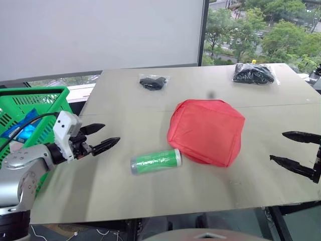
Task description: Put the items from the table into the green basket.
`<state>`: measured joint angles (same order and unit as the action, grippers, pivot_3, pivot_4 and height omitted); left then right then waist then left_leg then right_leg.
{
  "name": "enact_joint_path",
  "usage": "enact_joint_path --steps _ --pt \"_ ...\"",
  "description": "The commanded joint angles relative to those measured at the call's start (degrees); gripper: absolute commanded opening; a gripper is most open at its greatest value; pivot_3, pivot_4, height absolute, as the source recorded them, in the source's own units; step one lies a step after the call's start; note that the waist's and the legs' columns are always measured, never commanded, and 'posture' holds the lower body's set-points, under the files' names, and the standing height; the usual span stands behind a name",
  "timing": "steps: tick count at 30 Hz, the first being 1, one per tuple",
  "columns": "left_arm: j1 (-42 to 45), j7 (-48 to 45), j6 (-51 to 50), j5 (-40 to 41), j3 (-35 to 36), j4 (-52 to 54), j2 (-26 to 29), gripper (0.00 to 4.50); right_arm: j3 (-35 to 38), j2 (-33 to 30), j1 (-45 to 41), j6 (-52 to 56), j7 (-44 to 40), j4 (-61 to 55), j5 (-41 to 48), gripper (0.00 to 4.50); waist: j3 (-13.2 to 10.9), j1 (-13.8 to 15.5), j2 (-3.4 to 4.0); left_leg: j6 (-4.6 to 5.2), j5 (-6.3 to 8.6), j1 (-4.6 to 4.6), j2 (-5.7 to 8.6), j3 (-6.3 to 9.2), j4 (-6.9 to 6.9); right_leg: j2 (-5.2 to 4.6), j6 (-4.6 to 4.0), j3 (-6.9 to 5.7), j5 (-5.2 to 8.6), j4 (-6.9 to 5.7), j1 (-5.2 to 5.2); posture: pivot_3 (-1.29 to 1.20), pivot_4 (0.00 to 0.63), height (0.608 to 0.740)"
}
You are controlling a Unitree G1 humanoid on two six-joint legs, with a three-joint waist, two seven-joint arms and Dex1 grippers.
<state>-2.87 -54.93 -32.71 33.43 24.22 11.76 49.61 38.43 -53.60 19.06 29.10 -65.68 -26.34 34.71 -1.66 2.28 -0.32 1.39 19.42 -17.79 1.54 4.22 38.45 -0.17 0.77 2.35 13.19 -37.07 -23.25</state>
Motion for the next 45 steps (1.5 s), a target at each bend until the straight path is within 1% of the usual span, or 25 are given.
enact_joint_path --steps 1,2,4,7,8,10,12,13,15,16,18,19,20,21,25,26,27,28,29,33,36,37,42,45 --pt "4.76 -0.2 -2.49 1.14 -3.02 2.14 1.2 4.44 1.79 1.0 -0.89 -1.3 1.36 -2.69 1.15 4.5 -0.01 0.14 -0.06 0.0 0.0 0.0 0.0 0.0 0.0 0.0 0.0 0.0 0.0 0.01 0.0 0.04 0.0 0.74" --pt "8.84 1.13 -5.75 1.0 -7.46 3.94 1.05 4.44 1.34 1.85 -2.05 -1.7 2.43 -4.26 2.22 4.5 -0.01 0.27 -0.08 0.0 0.0 -0.01 0.0 0.03 -0.01 -0.01 0.0 -0.03 0.0 0.03 0.0 0.04 0.0 0.74" --pt "16.26 4.49 -13.9 1.64 -13.81 5.57 0.03 4.44 0.84 2.89 -3.93 -1.86 3.78 -6.82 4.43 4.5 -0.05 0.95 -0.09 0.0 0.0 -0.06 0.08 0.17 0.01 -0.05 0.05 -0.18 0.0 0.06 0.03 0.04 0.0 0.74" --pt "26.72 7.52 -25.16 3.6 -20.63 4.55 -3.29 4.44 0.54 3.17 -5.35 -1.35 4.5 -10.55 6.95 4.5 -0.03 0.73 -0.09 0.0 -0.01 0.01 0.18 0.18 0.08 0.05 0.18 -0.18 0.02 0.03 0.15 0.02 0.0 0.74" --pt "29.64 8.47 -27.74 2.9 -23.48 3.68 -4.35 4.44 0.35 3.06 -5.71 -0.84 4.99 -11.52 7.71 4.5 -0.01 0.39 -0.14 0.0 -0.01 -0.01 0.17 0.19 0.08 0.03 0.13 -0.16 -0.01 0.02 0.17 0.02 0.0 0.74" --pt "34.66 10.77 -29.86 -0.52 -29.51 0.58 -7.41 4.44 -0.46 2.67 -6.13 -0.71 5.77 -12.84 7.76 4.5 -0.01 -0.17 -0.12 -0.01 -0.01 -0.01 0.16 0.2 0.08 0.03 0.04 -0.14 -0.05 0.03 0.16 0.01 0.0 0.74" --pt "39.06 13.64 -32.67 -2.87 -33.56 -4.37 -11.72 4.44 -1.19 2.46 -6.3 -0.84 6.27 -13.68 7.54 4.5 -0.02 -0.75 -0.13 -0.04 -0.03 -0.09 0.16 0.13 0.05 0.01 0.03 0.02 -0.05 0.03 0.16 -0.01 0.0 0.74" --pt "40.89 14.94 -32.94 -4.32 -35.4 -7.07 -13.93 4.44 -1.36 2.46 -6.36 -0.7 6.65 -14.15 7.74 4.5 -0.02 -1.04 -0.13 -0.22 -0.13 -0.07 0.16 0.14 0.02 0.01 0.03 0.02 -0.05 0.05 0.14 -0.01 0.0 0.74" --pt "43.63 16.45 -31.36 -7.66 -38.96 -12.7 -17.82 4.44 -1.5 2.46 -6.41 -0.66 7.28 -14.98 7.89 4.5 -0.03 -1.33 -0.15 -0.24 -0.14 -0.09 0.17 0.15 0.03 0.02 0.02 0.01 -0.05 0.05 0.02 -0.02 0.0 0.74" --pt "44.76 17.08 -28.28 -10.96 -41.89 -16.98 -19.53 4.44 -1.35 2.48 -6.21 -0.54 7.6 -15.53 8.03 4.5 -0.06 -1.43 -0.18 -0.25 -0.14 -0.1 0.17 0.15 0.03 0.03 0.02 0.01 -0.05 0.05 0.02 -0.03 0.0 0.74" --pt "46.15 16.87 -24.39 -14.92 -45.41 -22.44 -21.51 4.44 -1.11 2.5 -5.83 -0.38 8.04 -16.24 8.23 4.5 -0.07 -1.7 -0.19 -0.25 -0.15 -0.1 0.17 0.13 0.02 0.04 0.02 0.04 -0.05 0.06 0.02 -0.03 0.0 0.74" --pt "46.7 16.53 -23.83 -15.52 -45.76 -24.52 -22.56 4.44 -0.97 2.5 -5.54 -0.32 8.2 -16.6 8.27 4.5 -0.08 -1.81 -0.2 -0.25 -0.15 -0.11 0.17 0.09 -0.01 0.05 0.02 0.09 -0.05 0.06 0.01 -0.06 0.0 0.74" --pt "47.14 16.25 -22.87 -16.29 -46.01 -26.32 -23.37 3.92 -0.74 2.54 -5.12 -0.33 8.29 -16.98 8.26 4.5 -0.1 -1.91 -0.21 -0.26 -0.15 -0.11 0.16 0.06 -0.03 0.07 0.01 0.12 -0.04 0.06 0.01 -0.07 0.0 0.74" --pt "47.36 15.44 -21.94 -16.69 -46.21 -27.36 -24.02 3.59 -0.41 2.58 -4.73 -0.24 8.4 -17.32 8.38 4.5 -0.1 -1.95 -0.22 -0.26 -0.15 -0.1 0.16 0.06 -0.02 0.07 0.01 0.11 -0.04 0.06 0.01 -0.07 0.0 0.74" --pt "46.94 13.1 -19.79 -17.1 -45.34 -27.94 -25.12 1.74 -0.01 2.65 -3.89 -0.21 9.16 -18.15 8.62 4.5 -0.1 -1.98 -0.22 -0.26 -0.15 -0.08 0.16 0.04 0.0 0.05 0.03 0.11 -0.04 0.06 0.0 -0.07 0.0 0.74" --pt "46.59 12.69 -19.53 -16.98 -44.82 -27.84 -25.29 1.37 -0.13 2.71 -3.74 -0.32 9.34 -18.26 8.54 4.5 -0.1 -1.99 -0.22 -0.26 -0.15 -0.08 0.16 0.03 0.01 0.05 0.04 0.11 -0.04 0.06 0.0 -0.07 0.0 0.74" --pt "45.92 12.48 -19.01 -16.7 -43.87 -27.21 -25.19 0.89 -0.32 2.8 -3.62 -0.35 9.56 -18.27 8.52 4.5 -0.1 -1.97 -0.22 -0.25 -0.15 -0.08 0.16 0.02 0.02 0.06 0.04 0.11 -0.04 0.06 0.0 -0.07 0.0 0.74" --pt "45.26 12.42 -18.95 -16.04 -42.49 -26.44 -25.18 0.53 -0.51 2.85 -3.53 -0.44 9.71 -18.27 8.46 4.5 -0.1 -1.97 -0.22 -0.25 -0.15 -0.08 0.16 0.03 0.02 0.06 0.04 0.1 -0.04 0.06 0.0 -0.07 0.0 0.74" --pt "44.84 12.33 -19.34 -15.45 -41.23 -25.79 -25.19 0.03 -0.66 2.87 -3.5 -0.51 9.8 -18.23 8.42 4.5 -0.1 -1.97 -0.22 -0.25 -0.15 -0.08 0.16 0.03 0.02 0.06 0.04 0.09 -0.04 0.06 0.0 -0.07 0.0 0.74" --pt "42.37 11.89 -17.95 -11.97 -34.22 -20.18 -24.94 0.03 -1.71 2.82 -4.0 -0.87 10.22 -17.75 8.25 4.5 -0.14 -1.99 -0.27 -0.26 -0.15 -0.09 0.12 0.04 0.04 0.03 0.03 0.1 -0.04 0.06 0.0 -0.05 0.0 0.74" --pt "39.53 13.96 -16.04 -7.5 -24.08 -12.46 -24.6 0.03 -3.72 2.78 -5.96 -1.8 10.7 -16.87 7.71 4.5 -0.17 -2.25 -0.3 -0.27 -0.16 -0.08 0.09 0.04 0.04 0.02 0.03 0.11 -0.05 0.06 -0.03 -0.02 0.0 0.74" --pt "38.67 14.89 -15.03 -7.06 -21.8 -10.54 -24.37 0.03 -4.34 2.88 -6.7 -2.14 10.91 -16.66 7.48 4.5 -0.17 -2.26 -0.31 -0.28 -0.16 -0.15 0.07 0.02 0.03 0.02 0.03 0.12 -0.05 0.04 -0.11 -0.02 0.0 0.74" --pt "37.51 23.46 -13.52 -4.56 -9.84 -3.72 -24.93 0.03 -8.13 3.62 -11.57 -3.07 12.4 -15.46 7.22 4.5 -0.17 -1.65 -0.31 -0.3 -0.17 -0.2 0.04 0.04 0.05 0.01 0.01 0.09 -0.06 -0.01 -0.18 0.03 0.0 0.74" --pt "39.03 31.11 -10.41 -6.01 -4.44 -2.07 -25.63 0.03 -11.46 4.17 -15.41 -3.95 13.23 -14.33 6.85 4.5 -0.16 -1.13 -0.34 -0.3 -0.17 -0.19 0.05 0.05 0.05 0.0 0.02 0.08 -0.07 -0.01 -0.18 0.06 0.0 0.74"
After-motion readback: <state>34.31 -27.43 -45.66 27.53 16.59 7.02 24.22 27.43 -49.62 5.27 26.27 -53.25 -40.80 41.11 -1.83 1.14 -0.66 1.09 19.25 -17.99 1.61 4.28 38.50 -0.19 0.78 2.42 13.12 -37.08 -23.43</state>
